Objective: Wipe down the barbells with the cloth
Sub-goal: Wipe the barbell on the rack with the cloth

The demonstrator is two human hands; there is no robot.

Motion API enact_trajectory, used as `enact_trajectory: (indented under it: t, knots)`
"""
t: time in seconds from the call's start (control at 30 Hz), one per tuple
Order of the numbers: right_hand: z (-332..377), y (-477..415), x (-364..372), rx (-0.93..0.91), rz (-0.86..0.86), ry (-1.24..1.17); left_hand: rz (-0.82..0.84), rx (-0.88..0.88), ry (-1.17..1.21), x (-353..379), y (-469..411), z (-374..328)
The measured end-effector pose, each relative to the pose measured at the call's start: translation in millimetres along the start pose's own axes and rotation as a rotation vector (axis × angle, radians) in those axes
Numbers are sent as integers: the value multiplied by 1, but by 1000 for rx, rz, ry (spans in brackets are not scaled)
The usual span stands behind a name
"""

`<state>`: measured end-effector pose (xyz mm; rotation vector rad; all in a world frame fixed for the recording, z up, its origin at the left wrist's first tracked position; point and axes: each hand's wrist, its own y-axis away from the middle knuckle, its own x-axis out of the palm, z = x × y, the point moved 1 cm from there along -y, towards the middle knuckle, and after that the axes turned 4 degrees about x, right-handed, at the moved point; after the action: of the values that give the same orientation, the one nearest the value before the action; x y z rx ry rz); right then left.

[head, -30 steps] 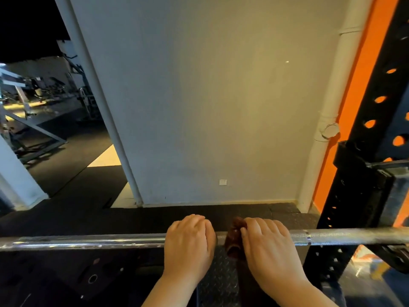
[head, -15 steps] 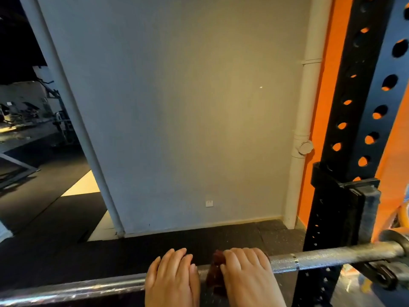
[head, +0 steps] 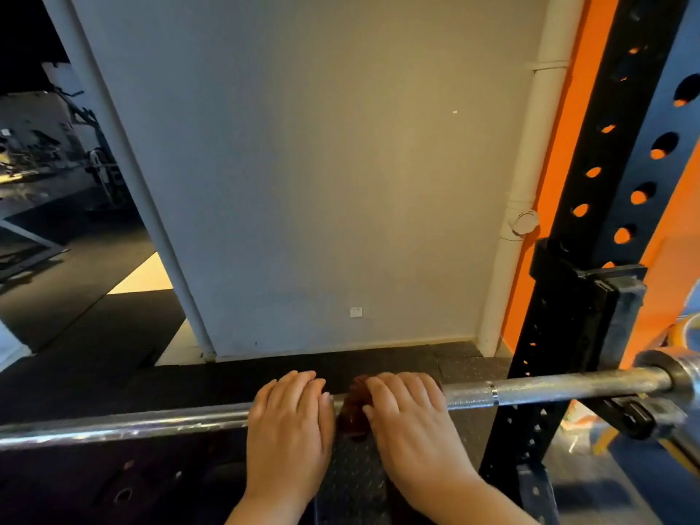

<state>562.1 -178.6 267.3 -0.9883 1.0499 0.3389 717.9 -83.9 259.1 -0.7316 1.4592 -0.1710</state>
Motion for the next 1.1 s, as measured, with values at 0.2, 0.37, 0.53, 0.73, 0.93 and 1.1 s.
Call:
enact_trajectory:
  t: [0.2, 0.37, 0.53, 0.73, 0.93, 1.1]
  knots:
    - [-36, 9, -9, 98, -14, 46, -32, -42, -40, 2, 12, 5]
    - [-1, 8, 2, 150, -13, 28, -33, -104, -20, 5, 13, -1]
    - [-19, 6, -5, -102, 68, 64, -13, 47, -44, -6, 12, 20]
    - [4, -8, -10, 108, 93, 23, -71, -68, -22, -8, 10, 25]
    - [26, -32, -5, 31, 234, 35, -96, -74, -32, -2, 13, 24]
    - [10, 1, 7, -100, 49, 53, -154, -58, -17, 1, 14, 25]
